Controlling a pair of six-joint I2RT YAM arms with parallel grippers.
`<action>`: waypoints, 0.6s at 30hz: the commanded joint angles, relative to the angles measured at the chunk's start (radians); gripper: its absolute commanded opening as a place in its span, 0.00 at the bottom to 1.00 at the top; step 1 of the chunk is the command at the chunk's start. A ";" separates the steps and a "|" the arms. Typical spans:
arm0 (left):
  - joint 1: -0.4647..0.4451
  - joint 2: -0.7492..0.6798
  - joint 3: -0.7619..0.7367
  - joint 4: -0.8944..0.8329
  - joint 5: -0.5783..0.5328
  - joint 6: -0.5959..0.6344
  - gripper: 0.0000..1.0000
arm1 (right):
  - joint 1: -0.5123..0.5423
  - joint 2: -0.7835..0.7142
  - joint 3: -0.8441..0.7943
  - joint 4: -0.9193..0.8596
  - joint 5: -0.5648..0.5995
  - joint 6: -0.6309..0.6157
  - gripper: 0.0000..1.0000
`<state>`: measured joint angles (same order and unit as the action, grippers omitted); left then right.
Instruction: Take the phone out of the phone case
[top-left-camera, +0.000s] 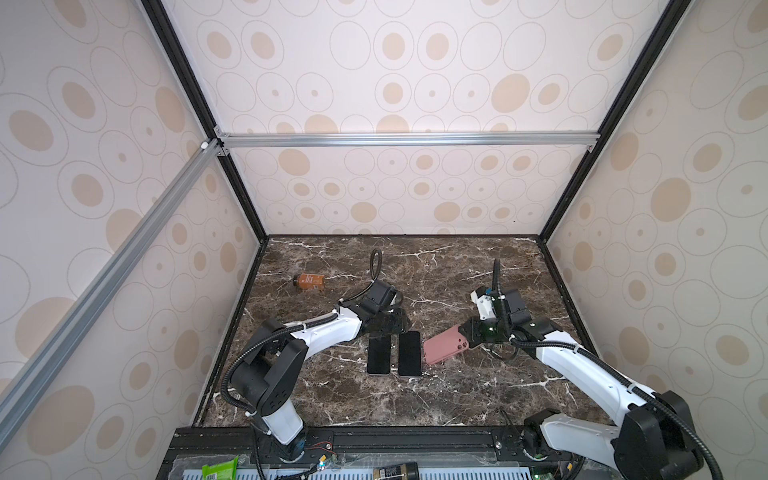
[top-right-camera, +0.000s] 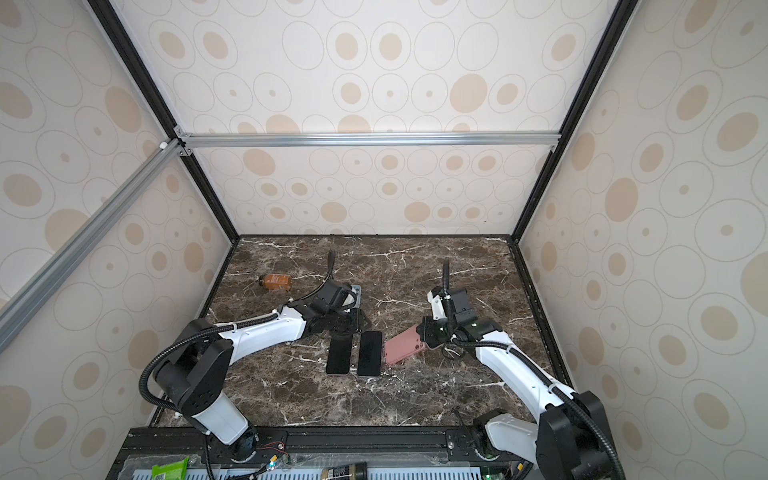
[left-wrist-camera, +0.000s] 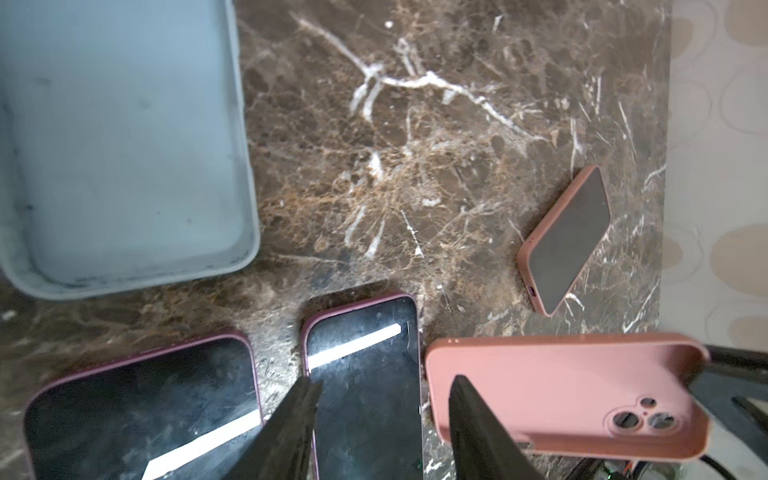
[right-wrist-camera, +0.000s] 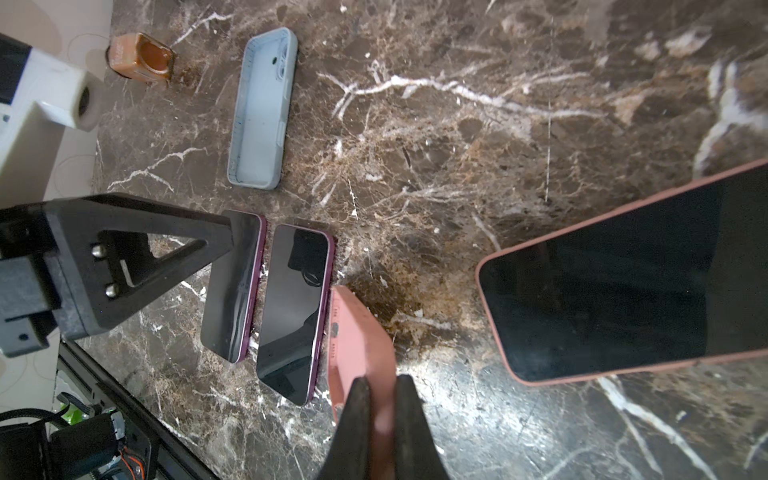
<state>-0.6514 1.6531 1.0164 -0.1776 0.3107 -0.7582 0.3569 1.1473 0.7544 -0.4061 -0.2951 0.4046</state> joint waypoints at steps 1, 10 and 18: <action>0.003 -0.053 0.105 0.017 0.035 0.148 0.56 | -0.004 -0.087 0.076 -0.051 0.042 -0.092 0.00; -0.013 -0.172 0.181 0.094 0.154 0.527 0.60 | -0.005 -0.022 0.428 -0.398 -0.086 -0.373 0.00; -0.058 -0.274 0.143 0.131 0.096 0.696 0.62 | -0.004 0.126 0.691 -0.642 -0.231 -0.449 0.00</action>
<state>-0.6964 1.3899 1.1667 -0.0582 0.4099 -0.1898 0.3565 1.2392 1.3911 -0.8967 -0.4366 0.0174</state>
